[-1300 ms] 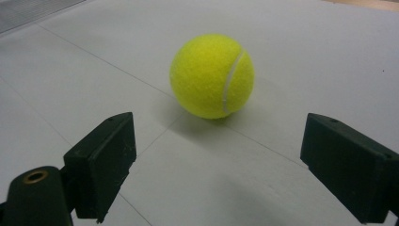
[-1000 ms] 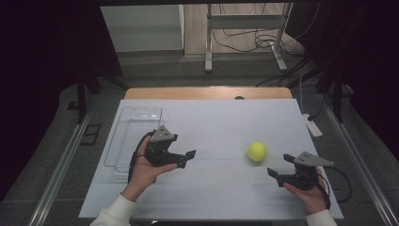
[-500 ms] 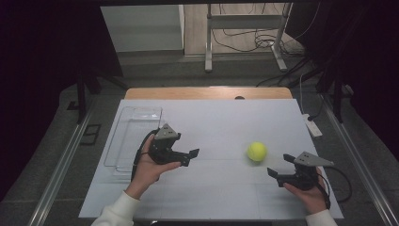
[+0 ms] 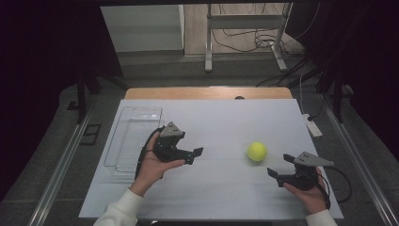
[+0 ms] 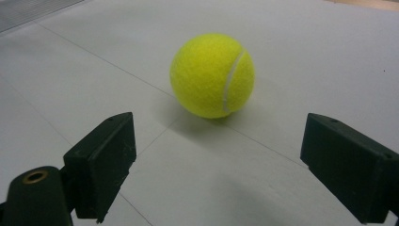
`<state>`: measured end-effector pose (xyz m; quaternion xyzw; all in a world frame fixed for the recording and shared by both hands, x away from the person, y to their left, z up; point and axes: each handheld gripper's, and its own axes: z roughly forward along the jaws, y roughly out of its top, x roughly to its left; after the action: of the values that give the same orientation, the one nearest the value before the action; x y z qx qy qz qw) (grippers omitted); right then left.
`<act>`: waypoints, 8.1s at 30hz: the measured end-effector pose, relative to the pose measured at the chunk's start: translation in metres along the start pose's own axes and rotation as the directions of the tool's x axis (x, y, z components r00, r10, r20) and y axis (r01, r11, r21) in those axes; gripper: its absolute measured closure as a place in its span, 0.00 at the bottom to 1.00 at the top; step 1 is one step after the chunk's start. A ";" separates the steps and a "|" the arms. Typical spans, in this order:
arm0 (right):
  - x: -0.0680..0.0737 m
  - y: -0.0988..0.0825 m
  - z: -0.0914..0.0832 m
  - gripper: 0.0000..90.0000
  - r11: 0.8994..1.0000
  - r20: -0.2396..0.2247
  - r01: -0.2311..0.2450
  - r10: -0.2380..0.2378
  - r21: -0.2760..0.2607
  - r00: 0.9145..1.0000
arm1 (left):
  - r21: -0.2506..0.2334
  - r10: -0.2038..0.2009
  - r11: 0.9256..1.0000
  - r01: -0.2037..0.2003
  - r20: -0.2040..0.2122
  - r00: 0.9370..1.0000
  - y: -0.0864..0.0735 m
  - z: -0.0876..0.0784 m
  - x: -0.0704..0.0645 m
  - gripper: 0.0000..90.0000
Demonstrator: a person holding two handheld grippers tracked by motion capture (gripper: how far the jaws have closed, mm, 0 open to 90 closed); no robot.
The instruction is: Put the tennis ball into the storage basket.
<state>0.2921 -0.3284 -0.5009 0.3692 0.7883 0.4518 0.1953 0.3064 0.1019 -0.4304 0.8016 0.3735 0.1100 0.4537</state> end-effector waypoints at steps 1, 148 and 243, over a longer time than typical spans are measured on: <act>0.000 0.000 0.000 0.13 1.000 0.000 0.000 0.000 0.000 1.000 | 0.000 0.002 1.000 -0.002 0.003 1.000 0.001 0.001 0.000 0.12; 0.002 -0.001 -0.002 0.13 1.000 -0.006 0.008 -0.008 -0.002 1.000 | 0.116 0.098 0.987 -0.112 0.122 0.988 0.075 0.132 -0.043 0.12; 0.002 -0.003 0.000 0.13 1.000 -0.021 0.012 -0.011 0.014 1.000 | 0.237 0.018 0.969 -0.074 0.233 0.972 0.075 0.215 -0.063 0.08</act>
<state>0.2902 -0.3279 -0.5034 0.3613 0.7955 0.4490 0.1870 0.4108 -0.1036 -0.4802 0.8671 0.3106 -0.0194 0.3889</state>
